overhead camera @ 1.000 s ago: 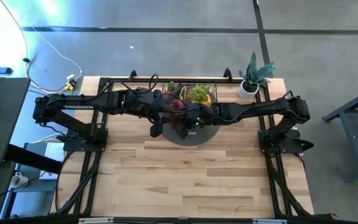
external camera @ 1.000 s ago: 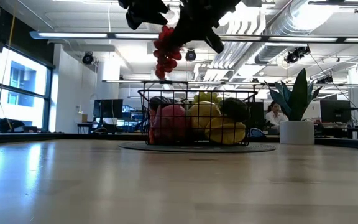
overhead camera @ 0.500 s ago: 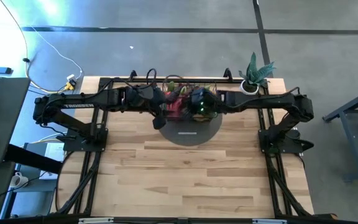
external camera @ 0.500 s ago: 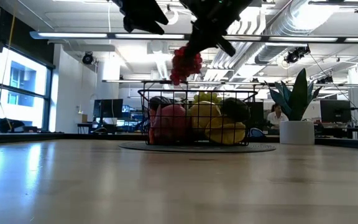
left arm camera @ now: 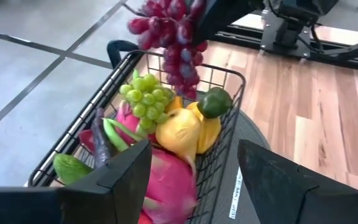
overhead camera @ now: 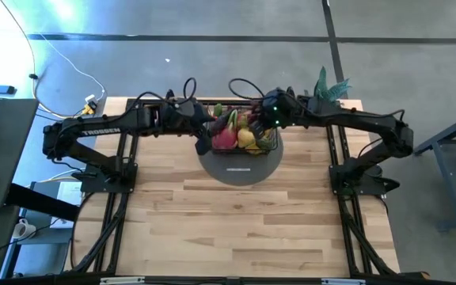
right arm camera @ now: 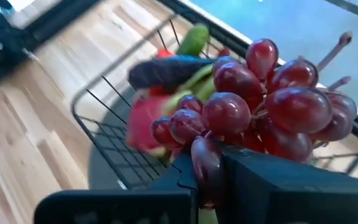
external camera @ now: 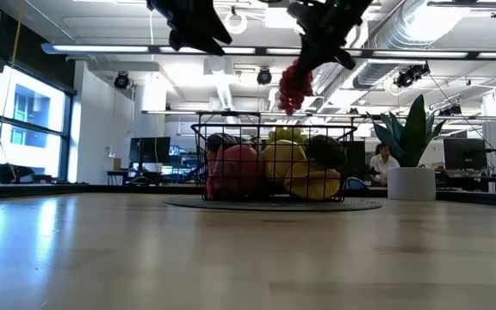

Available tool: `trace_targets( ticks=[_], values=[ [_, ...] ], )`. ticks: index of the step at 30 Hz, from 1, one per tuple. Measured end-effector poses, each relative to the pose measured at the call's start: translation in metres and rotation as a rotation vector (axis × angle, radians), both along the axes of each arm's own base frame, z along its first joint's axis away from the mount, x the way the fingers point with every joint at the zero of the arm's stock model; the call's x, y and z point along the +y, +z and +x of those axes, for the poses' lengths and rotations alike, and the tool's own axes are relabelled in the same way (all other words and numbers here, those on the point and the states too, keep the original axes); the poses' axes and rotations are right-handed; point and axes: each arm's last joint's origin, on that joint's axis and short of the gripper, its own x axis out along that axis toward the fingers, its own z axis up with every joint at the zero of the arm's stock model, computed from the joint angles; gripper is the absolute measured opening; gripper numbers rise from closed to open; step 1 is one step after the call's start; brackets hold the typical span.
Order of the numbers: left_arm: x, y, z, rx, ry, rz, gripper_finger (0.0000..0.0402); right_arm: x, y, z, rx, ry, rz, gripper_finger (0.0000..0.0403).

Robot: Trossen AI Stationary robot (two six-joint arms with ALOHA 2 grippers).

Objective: Build produce basket
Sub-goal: Put the red grapes into the wire basket

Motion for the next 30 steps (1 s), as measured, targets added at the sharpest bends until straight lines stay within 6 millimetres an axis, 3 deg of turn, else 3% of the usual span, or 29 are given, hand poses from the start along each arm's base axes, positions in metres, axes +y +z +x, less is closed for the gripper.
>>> trace_targets(
  ticks=[14,30],
  values=[
    [0.01,0.0,-0.004,-0.023,0.06,-0.035,0.0227,-0.024,-0.029,-0.009,0.249,0.088,0.071,0.0],
    [0.01,0.001,-0.003,-0.027,0.064,-0.035,0.0227,-0.05,-0.055,-0.008,0.407,0.109,0.063,0.0]
  ],
)
